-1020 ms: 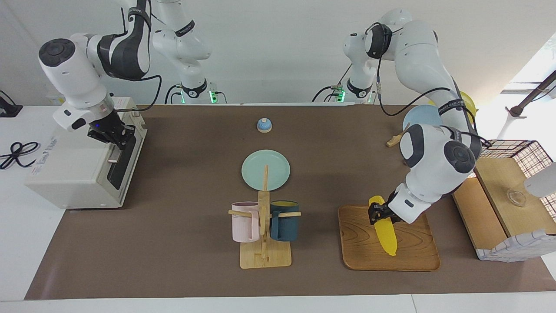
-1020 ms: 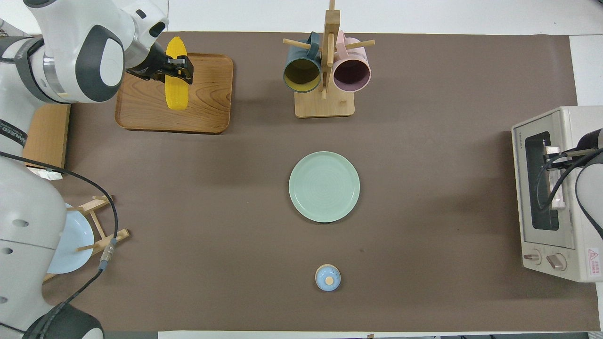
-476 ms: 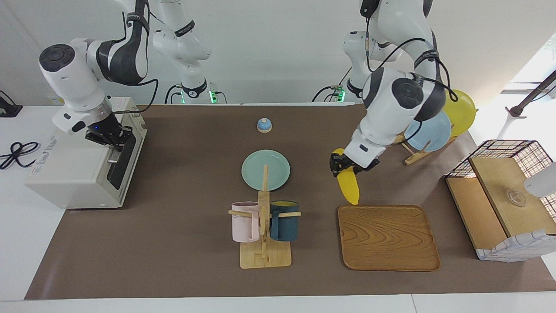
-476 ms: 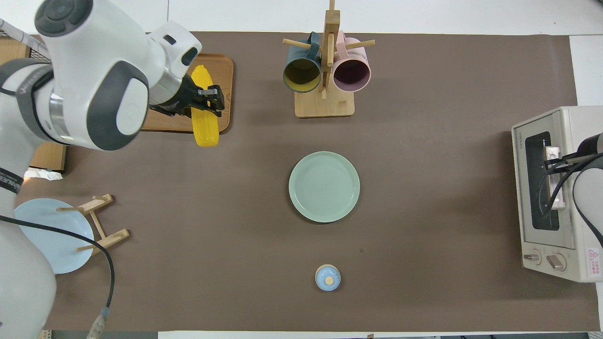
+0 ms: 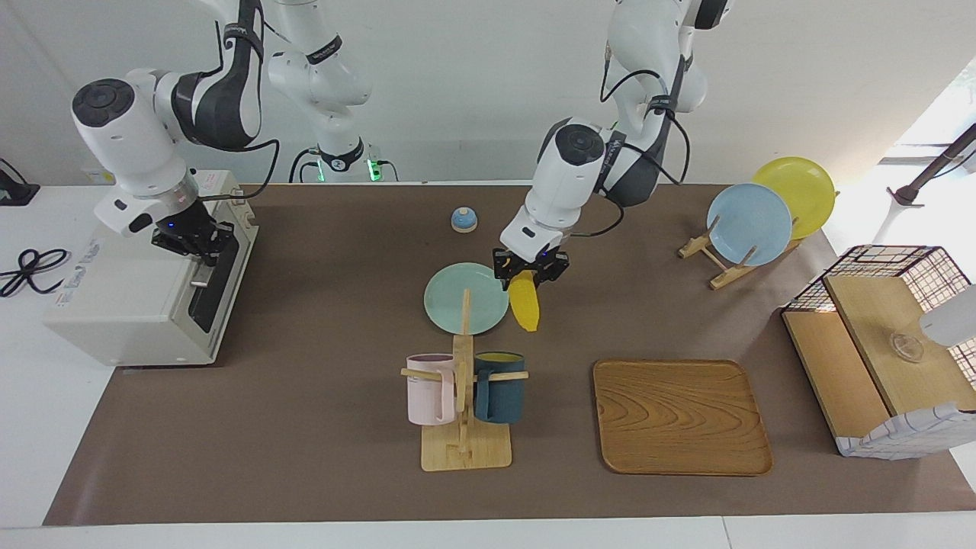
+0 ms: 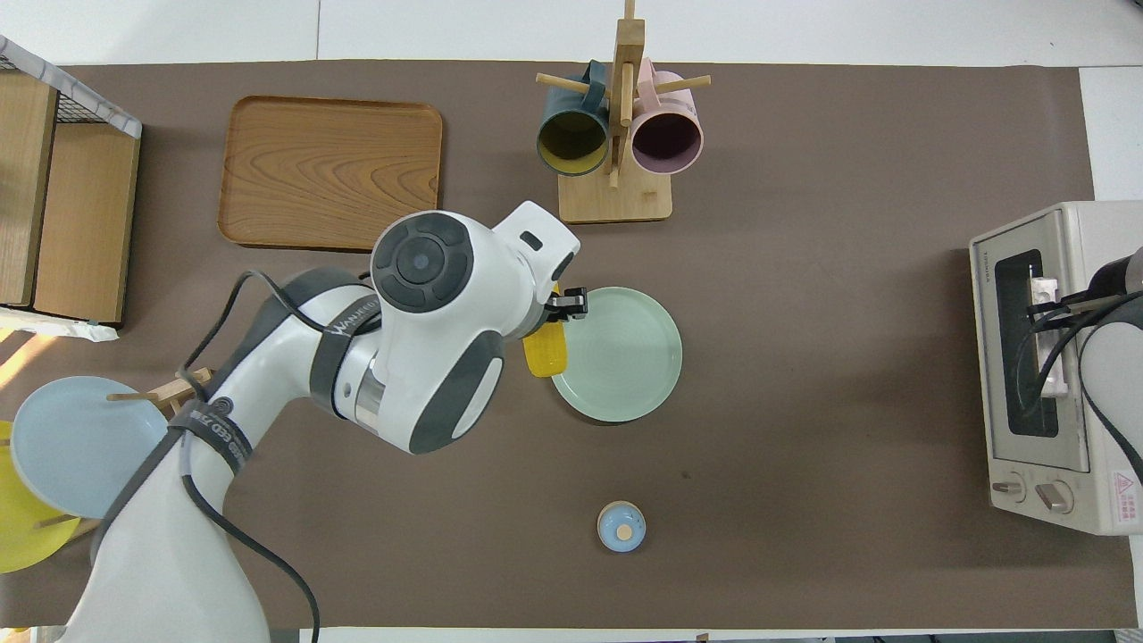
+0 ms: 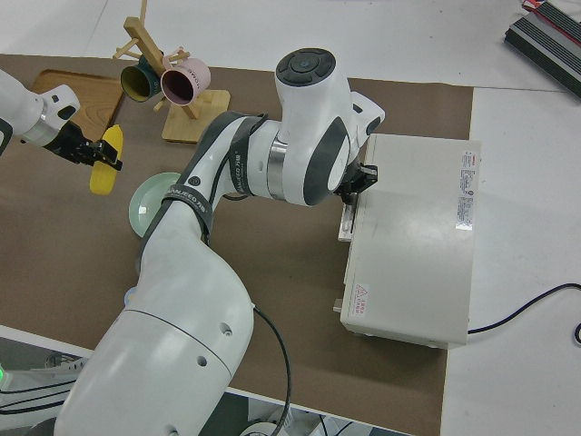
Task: Put corn in oven
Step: 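Carry the corn to the green plate and release it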
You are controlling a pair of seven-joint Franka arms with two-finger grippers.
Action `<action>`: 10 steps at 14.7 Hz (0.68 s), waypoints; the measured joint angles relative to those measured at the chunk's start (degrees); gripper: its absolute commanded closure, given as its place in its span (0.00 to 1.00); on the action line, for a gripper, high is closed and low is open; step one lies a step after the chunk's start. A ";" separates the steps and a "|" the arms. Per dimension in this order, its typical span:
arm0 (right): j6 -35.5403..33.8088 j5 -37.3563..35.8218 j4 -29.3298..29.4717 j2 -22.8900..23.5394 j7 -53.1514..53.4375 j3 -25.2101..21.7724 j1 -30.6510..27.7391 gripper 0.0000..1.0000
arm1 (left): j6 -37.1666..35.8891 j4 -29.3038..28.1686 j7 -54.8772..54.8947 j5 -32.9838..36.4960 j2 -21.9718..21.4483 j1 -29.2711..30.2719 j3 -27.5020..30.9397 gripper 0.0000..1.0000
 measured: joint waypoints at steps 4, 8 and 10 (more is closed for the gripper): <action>1.27 0.48 -1.63 -0.45 2.11 0.20 2.03 1.00 | 7.73 -2.20 -3.83 -0.01 2.98 -5.17 0.06 1.00; 4.26 2.80 -4.43 -0.43 4.89 0.71 4.34 1.00 | 12.75 -2.19 -4.52 -0.01 7.26 -7.49 0.12 1.00; 5.70 2.99 -5.51 -0.05 6.37 0.77 5.52 1.00 | 13.25 -2.18 -4.52 -0.01 7.81 -7.74 0.11 1.00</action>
